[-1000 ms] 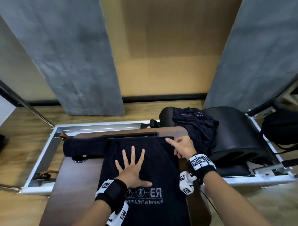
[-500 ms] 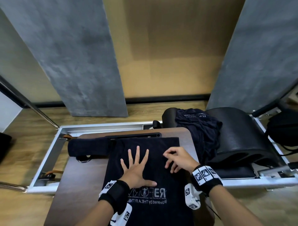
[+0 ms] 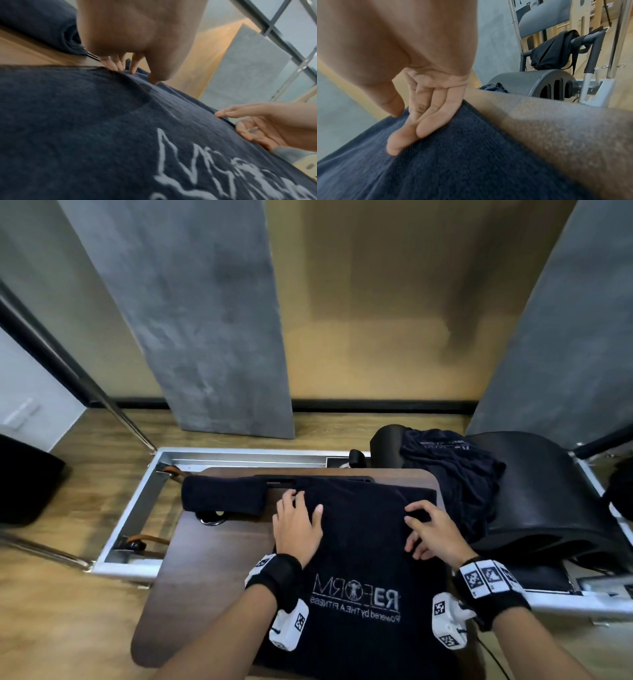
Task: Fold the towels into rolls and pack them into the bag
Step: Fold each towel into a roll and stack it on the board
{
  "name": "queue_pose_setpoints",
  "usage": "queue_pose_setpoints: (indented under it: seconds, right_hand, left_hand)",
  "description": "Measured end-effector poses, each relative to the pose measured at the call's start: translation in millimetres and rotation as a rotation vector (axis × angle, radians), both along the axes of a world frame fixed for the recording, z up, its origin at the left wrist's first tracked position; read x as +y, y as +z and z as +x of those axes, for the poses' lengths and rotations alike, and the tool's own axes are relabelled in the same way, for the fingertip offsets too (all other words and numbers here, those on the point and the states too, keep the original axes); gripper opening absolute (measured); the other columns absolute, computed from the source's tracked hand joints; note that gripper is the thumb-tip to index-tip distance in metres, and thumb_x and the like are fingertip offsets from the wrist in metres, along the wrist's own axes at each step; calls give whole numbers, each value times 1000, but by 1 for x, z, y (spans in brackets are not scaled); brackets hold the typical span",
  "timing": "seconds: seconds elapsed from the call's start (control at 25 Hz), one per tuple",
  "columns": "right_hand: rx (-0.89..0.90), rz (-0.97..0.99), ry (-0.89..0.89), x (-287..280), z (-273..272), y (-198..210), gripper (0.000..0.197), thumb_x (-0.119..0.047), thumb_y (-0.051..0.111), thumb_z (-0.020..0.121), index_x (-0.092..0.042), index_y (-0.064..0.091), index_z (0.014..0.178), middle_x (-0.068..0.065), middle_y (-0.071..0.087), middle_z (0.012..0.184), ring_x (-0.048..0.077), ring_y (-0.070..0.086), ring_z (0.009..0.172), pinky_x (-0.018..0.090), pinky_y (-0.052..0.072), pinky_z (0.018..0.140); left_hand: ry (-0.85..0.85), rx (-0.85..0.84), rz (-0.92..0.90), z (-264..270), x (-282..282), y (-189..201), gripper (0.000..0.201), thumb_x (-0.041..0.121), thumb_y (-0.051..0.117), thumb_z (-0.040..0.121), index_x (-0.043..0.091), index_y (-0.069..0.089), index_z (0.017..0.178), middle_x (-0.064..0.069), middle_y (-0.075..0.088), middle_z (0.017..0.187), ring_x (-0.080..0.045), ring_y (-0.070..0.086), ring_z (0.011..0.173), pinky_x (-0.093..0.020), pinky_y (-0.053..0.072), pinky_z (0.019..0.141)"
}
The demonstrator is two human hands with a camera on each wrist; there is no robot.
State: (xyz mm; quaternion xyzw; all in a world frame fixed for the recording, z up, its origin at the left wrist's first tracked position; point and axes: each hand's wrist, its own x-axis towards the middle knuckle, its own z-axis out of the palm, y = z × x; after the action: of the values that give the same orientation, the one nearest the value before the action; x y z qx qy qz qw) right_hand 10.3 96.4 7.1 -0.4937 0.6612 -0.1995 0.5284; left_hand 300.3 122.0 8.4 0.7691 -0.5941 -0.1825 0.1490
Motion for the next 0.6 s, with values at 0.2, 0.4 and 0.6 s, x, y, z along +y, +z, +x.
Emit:
queue_pose_setpoints:
  seconds: [0.2, 0.4, 0.6]
  right_hand:
    - [39, -9, -3, -7, 5, -4, 6, -32, 54, 106, -38, 53, 109, 16, 76, 71, 29, 67, 51, 30, 50, 47]
    - [42, -11, -32, -9, 7, -1, 7, -30, 56, 106, -33, 54, 113, 16, 76, 70, 28, 65, 49, 30, 50, 47]
    - [11, -161, -68, 25, 13, 15, 31, -24, 64, 103, -39, 53, 126, 6, 77, 85, 24, 70, 56, 31, 55, 52]
  left_hand:
    - [35, -93, 53, 22, -6, 1, 49, 41, 47, 110, 17, 45, 152, -2, 40, 155, -26, 40, 139, -46, 42, 107]
    - [47, -136, 51, 27, -3, -2, 47, 38, 46, 111, 21, 43, 155, 2, 37, 157, -22, 38, 141, -46, 43, 106]
    - [7, -41, 12, 26, 15, -2, 57, 31, 49, 109, 19, 32, 162, -4, 31, 163, -26, 34, 147, -52, 39, 112]
